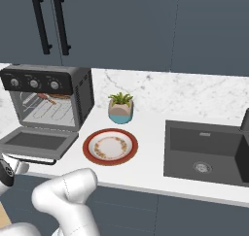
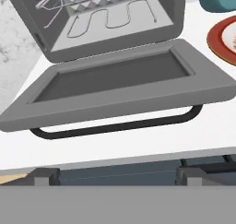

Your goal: Pick up the kebab skewer and baguette bread, and place them inside the toaster oven. Close the toaster oven door and start by setting the timer.

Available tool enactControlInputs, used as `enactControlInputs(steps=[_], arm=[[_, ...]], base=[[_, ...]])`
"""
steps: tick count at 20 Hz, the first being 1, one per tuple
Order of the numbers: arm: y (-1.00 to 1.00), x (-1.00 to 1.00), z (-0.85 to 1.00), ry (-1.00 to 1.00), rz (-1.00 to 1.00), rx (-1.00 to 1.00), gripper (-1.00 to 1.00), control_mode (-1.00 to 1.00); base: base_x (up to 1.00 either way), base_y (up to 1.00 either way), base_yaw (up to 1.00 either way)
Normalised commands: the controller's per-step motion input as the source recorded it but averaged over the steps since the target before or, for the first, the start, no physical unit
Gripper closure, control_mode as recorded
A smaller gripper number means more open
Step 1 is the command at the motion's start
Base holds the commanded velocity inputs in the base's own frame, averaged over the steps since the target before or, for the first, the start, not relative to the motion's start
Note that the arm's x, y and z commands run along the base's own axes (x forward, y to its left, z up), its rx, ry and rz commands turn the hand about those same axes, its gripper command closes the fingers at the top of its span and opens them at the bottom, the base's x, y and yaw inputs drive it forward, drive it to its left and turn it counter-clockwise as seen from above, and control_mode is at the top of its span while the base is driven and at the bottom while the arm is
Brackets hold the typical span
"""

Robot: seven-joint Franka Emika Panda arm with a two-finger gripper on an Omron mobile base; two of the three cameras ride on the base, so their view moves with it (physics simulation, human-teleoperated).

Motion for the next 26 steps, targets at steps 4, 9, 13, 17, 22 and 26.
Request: enactControlInputs(steps=[4, 9, 13, 17, 22, 26], arm=[[0.11, 0.0, -0.08, -0.01, 0.01, 0.0, -1.0, -1.0], [0.17, 0.01, 0.0, 0.0, 0.03, -0.01, -1.0, -1.0], [0.19, 0.08, -0.01, 0.0, 0.02, -0.02, -1.0, -1.0], [0.09, 0.19, 0.0, 0.0, 0.0, -0.02, -1.0, -1.0], [0.0, 0.05, -0.07, 0.0, 0.0, -0.09, -1.0, -1.0], [0.0, 0.0, -0.11, 0.0, 0.0, -0.13, -1.0, -1.0]], base=[[0.0, 0.0, 0.0], [0.0, 0.0, 0.0], [0.0, 0.0, 0.0], [0.0, 0.0, 0.0], [0.0, 0.0, 0.0], [0.0, 0.0, 0.0]])
